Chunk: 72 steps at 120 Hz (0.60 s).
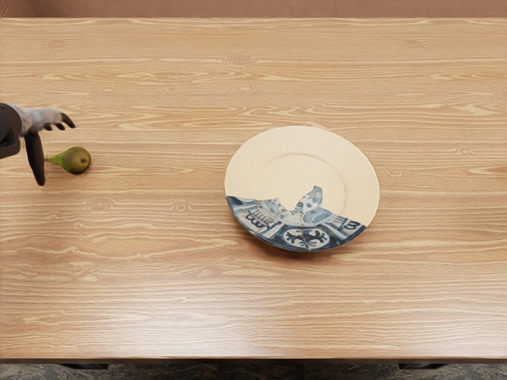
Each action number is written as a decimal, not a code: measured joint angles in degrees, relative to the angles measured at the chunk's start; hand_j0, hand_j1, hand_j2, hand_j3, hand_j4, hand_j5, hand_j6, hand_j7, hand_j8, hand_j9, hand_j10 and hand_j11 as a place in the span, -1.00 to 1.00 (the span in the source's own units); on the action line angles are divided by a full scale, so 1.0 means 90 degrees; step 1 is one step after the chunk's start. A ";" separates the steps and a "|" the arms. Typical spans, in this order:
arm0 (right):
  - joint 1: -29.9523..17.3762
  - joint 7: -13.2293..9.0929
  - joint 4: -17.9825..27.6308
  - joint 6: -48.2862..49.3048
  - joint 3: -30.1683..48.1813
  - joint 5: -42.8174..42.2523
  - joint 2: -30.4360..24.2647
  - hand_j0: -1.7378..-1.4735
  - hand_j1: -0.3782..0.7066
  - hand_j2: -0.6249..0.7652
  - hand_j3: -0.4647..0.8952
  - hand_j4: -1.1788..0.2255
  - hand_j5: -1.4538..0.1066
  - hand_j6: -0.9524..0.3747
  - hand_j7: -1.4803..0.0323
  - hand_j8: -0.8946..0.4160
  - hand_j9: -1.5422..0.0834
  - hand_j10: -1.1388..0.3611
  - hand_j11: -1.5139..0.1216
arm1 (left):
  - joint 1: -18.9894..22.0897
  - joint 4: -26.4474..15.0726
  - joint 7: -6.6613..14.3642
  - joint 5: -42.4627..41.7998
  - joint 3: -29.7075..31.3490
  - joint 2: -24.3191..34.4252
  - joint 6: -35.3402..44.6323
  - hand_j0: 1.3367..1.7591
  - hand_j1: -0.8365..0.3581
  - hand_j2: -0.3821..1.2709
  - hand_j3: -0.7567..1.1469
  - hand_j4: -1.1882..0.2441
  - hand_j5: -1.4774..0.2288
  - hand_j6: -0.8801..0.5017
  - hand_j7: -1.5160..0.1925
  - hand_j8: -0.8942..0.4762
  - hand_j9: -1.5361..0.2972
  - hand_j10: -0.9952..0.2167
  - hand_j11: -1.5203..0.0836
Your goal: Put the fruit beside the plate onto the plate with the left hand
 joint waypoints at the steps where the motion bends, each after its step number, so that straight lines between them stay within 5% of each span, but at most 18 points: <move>1: 0.0000 0.0000 0.0000 0.0001 0.0000 0.0000 0.0000 -0.40 -0.89 -0.11 -0.32 0.64 0.82 0.40 0.91 0.33 0.86 0.48 0.81 | 0.0000 0.0000 -0.0016 -0.0011 0.0000 0.0005 -0.0002 0.52 0.66 -0.49 -0.20 0.42 0.48 0.03 0.52 0.06 0.44 0.36 0.63; 49: 0.0001 0.0000 0.0000 0.0004 0.0000 0.0000 0.0000 -0.40 -0.89 -0.11 -0.32 0.64 0.82 0.40 0.91 0.33 0.86 0.48 0.81 | -0.0009 -0.0055 -0.0685 -0.0545 -0.0010 0.0294 -0.0269 0.52 0.65 -0.49 -0.20 0.42 0.48 0.02 0.52 0.05 0.44 0.36 0.63; 72: 0.0002 0.0000 0.0000 0.0001 0.0000 0.0000 0.0000 -0.40 -0.89 -0.11 -0.32 0.64 0.82 0.40 0.91 0.32 0.85 0.48 0.81 | -0.0063 -0.0065 -0.0804 -0.0676 -0.0017 0.0265 -0.0301 0.52 0.65 -0.49 -0.20 0.42 0.48 0.02 0.52 0.05 0.44 0.36 0.62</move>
